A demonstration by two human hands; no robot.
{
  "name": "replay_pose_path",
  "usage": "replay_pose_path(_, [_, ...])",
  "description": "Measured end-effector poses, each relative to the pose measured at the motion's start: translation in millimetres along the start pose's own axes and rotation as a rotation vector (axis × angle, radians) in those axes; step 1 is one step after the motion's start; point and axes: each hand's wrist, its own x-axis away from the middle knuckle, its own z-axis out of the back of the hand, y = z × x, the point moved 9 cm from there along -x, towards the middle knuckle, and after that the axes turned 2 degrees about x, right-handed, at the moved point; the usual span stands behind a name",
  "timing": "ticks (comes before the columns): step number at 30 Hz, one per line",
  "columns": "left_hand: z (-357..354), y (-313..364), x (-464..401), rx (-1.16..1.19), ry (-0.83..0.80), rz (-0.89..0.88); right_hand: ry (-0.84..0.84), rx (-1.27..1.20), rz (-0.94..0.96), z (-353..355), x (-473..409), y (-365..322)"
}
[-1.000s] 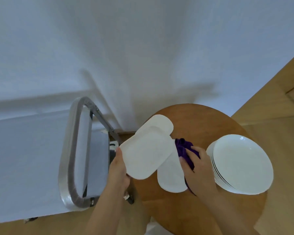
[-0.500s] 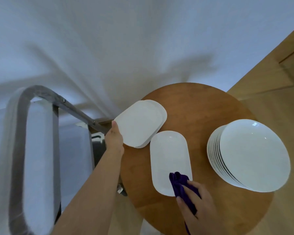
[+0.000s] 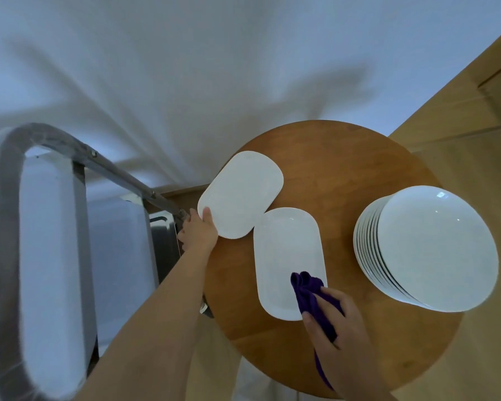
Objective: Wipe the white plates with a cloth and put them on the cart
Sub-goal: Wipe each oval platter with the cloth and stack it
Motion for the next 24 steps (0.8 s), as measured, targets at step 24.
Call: replay_pose_path(24, [-45, -4, 142, -0.285, -0.076, -0.340, 0.094, -0.017, 0.070, 52, 4, -4])
